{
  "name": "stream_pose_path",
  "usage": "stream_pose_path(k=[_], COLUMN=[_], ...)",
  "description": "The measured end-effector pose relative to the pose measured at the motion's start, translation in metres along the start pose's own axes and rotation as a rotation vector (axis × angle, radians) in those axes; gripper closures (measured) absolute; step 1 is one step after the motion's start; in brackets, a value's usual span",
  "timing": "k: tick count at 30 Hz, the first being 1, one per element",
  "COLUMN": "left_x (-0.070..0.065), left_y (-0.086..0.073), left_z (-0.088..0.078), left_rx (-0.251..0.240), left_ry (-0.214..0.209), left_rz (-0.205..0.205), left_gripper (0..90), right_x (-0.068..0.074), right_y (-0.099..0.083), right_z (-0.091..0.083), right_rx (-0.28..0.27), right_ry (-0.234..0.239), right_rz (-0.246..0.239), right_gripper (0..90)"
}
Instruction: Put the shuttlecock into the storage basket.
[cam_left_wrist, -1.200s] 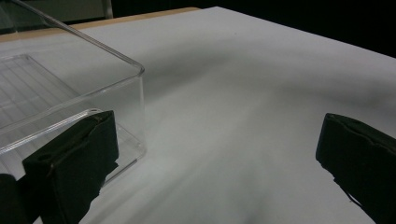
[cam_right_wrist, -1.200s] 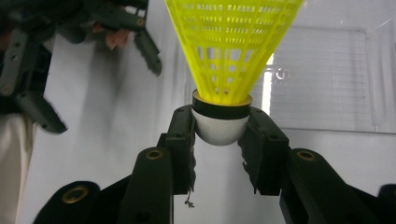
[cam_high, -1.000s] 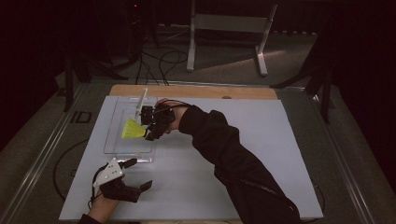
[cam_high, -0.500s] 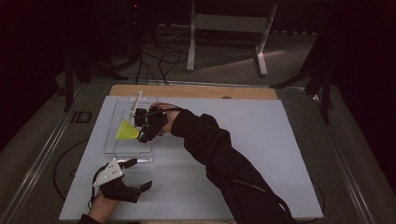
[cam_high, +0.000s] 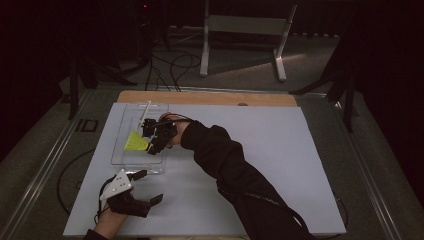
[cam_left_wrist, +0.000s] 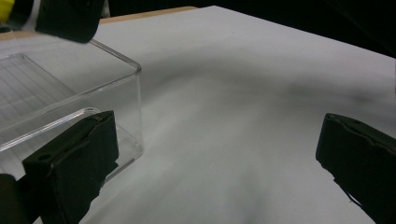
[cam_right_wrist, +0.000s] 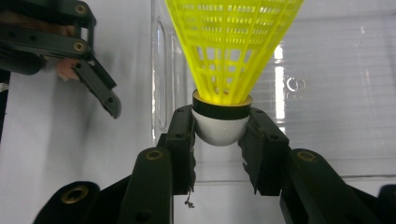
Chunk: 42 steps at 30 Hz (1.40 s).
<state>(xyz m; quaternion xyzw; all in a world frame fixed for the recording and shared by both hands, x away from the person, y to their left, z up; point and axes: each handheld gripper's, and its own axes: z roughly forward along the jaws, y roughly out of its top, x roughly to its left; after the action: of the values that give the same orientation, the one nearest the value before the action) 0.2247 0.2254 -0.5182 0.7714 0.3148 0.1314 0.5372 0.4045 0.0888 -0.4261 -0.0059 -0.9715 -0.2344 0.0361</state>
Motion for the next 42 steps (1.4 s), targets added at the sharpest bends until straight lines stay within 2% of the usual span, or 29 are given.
stream_pose_path(k=[5, 11, 15, 17, 26, 42], left_x=[0.0, 0.0, 0.0, 0.0, 0.0, 0.0], left_y=[0.0, 0.0, 0.0, 0.0, 0.0, 0.0], left_z=[0.0, 0.0, 0.0, 0.001, 0.001, 0.002], left_rx=[0.0, 0.0, 0.001, 0.004, 0.006, 0.011], left_ry=[-0.001, -0.003, -0.005, -0.006, -0.008, -0.004], left_rz=[-0.002, -0.003, -0.003, -0.003, -0.003, -0.002], left_gripper=[0.3, 0.4, 0.4, 0.4, 0.4, 0.4], right_x=[-0.004, -0.005, -0.005, -0.005, -0.006, -0.003], right_y=[-0.002, -0.004, -0.004, -0.004, -0.005, -0.005], right_z=[0.007, 0.017, 0.02, 0.021, 0.022, 0.01], right_rx=[-0.006, 0.008, 0.014, 0.022, 0.043, 0.029], right_ry=[0.007, 0.03, 0.023, 0.039, 0.041, 0.019], right_rz=[0.038, 0.044, 0.055, 0.07, 0.086, 0.129], right_gripper=[65.9, 65.8, 65.7, 65.7, 64.4, 21.2])
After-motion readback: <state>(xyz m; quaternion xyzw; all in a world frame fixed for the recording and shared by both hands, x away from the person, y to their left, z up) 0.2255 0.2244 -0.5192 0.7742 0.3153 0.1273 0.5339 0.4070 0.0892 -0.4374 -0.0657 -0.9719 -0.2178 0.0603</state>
